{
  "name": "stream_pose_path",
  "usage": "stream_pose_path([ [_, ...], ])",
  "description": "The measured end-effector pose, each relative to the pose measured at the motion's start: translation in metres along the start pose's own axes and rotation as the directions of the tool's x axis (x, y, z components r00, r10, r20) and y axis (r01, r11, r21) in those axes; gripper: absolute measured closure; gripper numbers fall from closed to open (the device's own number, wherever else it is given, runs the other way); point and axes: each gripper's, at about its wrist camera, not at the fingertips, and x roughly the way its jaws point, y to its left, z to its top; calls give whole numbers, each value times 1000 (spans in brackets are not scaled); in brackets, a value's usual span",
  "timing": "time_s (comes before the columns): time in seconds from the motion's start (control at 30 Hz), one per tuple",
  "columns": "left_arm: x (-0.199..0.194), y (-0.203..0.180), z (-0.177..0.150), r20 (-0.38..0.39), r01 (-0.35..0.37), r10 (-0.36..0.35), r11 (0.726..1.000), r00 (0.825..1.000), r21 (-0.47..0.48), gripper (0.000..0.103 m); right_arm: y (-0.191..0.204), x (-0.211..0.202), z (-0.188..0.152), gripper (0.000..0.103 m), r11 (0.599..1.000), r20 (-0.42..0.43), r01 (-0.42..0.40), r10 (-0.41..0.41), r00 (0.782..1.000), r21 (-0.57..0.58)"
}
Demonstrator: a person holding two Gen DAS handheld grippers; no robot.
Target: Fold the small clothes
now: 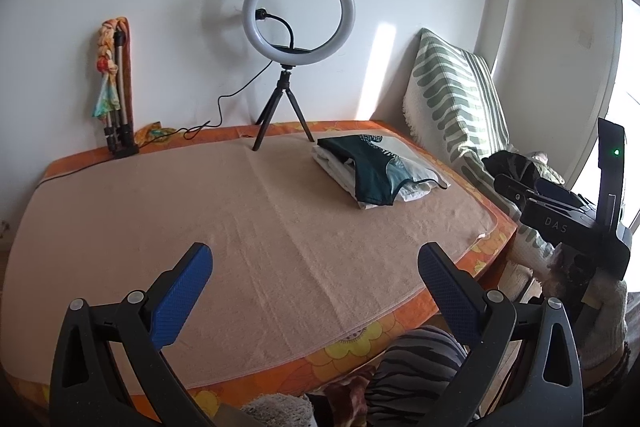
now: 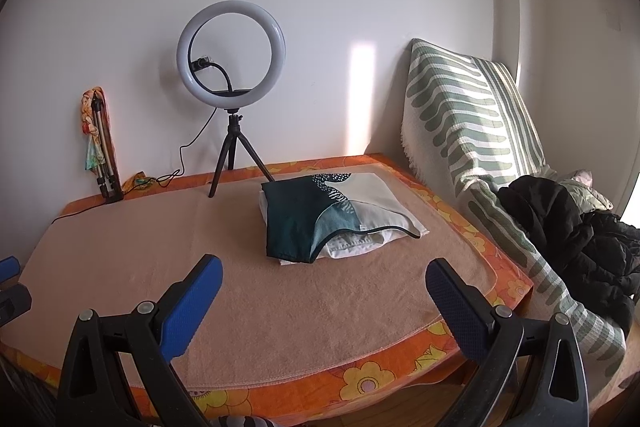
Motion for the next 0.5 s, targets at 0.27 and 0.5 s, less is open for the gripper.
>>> stream_pose_path([
  [0.27,0,3,1,0,-9,9,1000,1000,-3,1,2,1,0,0,1000,-4,-9,9,1000,-1],
  [0.5,1,3,1,-2,-14,14,1000,1000,-2,1,3,1,-1,0,1000,-5,-9,9,1000,0],
])
